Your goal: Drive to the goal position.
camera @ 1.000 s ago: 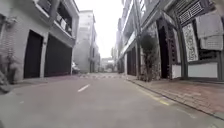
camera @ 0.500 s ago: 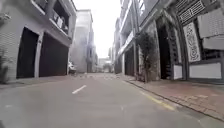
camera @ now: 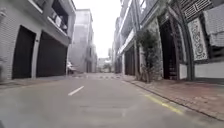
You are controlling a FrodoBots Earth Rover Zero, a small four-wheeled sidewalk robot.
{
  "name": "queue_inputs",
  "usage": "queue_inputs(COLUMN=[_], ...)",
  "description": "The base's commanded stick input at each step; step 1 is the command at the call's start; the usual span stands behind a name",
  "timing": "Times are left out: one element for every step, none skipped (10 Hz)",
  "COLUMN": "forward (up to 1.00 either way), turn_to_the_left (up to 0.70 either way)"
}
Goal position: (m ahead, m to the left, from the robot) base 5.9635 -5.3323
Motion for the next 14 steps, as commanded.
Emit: queue_inputs(forward=[0.47, 0.47, 0.47, 0.47, 0.47, 0.47, 0.47, 0.47, 0.47, 0.47, 0.47, 0.46, 0.46, 0.46], turn_to_the_left=[0.0, 0.0, 0.0, 0.0, 0.0, 0.0, 0.0, 0.0, 0.0, 0.0, 0.0, 0.0, 0.0, 0.0])
